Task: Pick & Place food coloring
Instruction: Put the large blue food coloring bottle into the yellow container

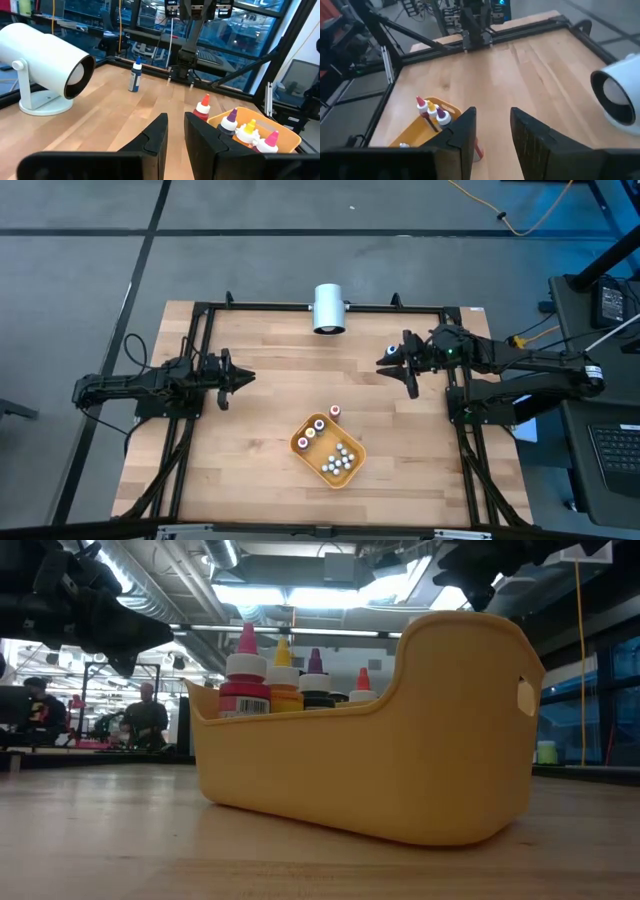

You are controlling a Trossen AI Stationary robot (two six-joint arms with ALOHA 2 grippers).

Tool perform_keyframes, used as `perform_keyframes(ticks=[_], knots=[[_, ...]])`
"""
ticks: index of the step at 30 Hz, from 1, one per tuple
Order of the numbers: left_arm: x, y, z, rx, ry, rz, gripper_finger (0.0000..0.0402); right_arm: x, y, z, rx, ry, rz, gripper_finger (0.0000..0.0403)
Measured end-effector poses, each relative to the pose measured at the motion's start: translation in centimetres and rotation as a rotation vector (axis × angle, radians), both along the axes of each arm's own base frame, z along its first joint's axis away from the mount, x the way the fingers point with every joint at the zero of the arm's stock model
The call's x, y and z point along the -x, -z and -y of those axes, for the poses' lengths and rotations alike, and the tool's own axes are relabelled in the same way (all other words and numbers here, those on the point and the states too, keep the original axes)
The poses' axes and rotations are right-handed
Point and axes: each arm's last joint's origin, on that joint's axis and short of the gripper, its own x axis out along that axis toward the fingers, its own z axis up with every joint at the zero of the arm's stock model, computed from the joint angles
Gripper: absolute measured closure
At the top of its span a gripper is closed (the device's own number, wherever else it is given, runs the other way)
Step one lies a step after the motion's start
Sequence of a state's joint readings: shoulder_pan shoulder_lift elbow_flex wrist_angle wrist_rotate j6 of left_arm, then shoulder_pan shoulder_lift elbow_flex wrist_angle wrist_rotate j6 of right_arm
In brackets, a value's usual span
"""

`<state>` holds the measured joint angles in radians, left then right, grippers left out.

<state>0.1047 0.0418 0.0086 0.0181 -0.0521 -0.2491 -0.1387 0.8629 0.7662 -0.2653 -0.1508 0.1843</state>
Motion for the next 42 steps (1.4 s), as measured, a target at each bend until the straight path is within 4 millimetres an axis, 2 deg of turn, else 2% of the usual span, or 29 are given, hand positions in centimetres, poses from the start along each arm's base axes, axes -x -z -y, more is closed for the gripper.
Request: perform_keyframes(ticks=[5,10,16,22,25,31,42], knots=[[0.0,0.0,0.0,0.000,0.000,0.000,0.0339,-0.3,0.2,0.5,-0.075,0.078,-0.024,0.0280],[0.0,0.0,0.0,0.000,0.000,0.000,0.0340,0.0,0.3,2.6,-0.192,0.184,-0.274,0.0264],[0.0,0.0,0.0,0.000,0.000,0.000,0.0338,0.1,-0.2,5.7,-0.144,0.209,-0.609,0.0186],[0.0,0.0,0.0,0.000,0.000,0.000,0.0336,-1.0,-0.9,9.0,-0.105,0.306,-0.680,0.0115],[0.0,0.0,0.0,0.000,0.001,0.000,0.0339,-1.6,0.1,10.3,-0.133,0.335,-0.720,0.0101],[0.0,0.0,0.0,0.000,0.000,0.000,0.0340,-2.2,3.4,12.1,-0.139,0.376,-0.861,0.0098],[0.0,0.0,0.0,0.000,0.001,0.000,0.0337,-3.2,6.7,14.4,-0.126,0.395,-1.007,0.0098]])
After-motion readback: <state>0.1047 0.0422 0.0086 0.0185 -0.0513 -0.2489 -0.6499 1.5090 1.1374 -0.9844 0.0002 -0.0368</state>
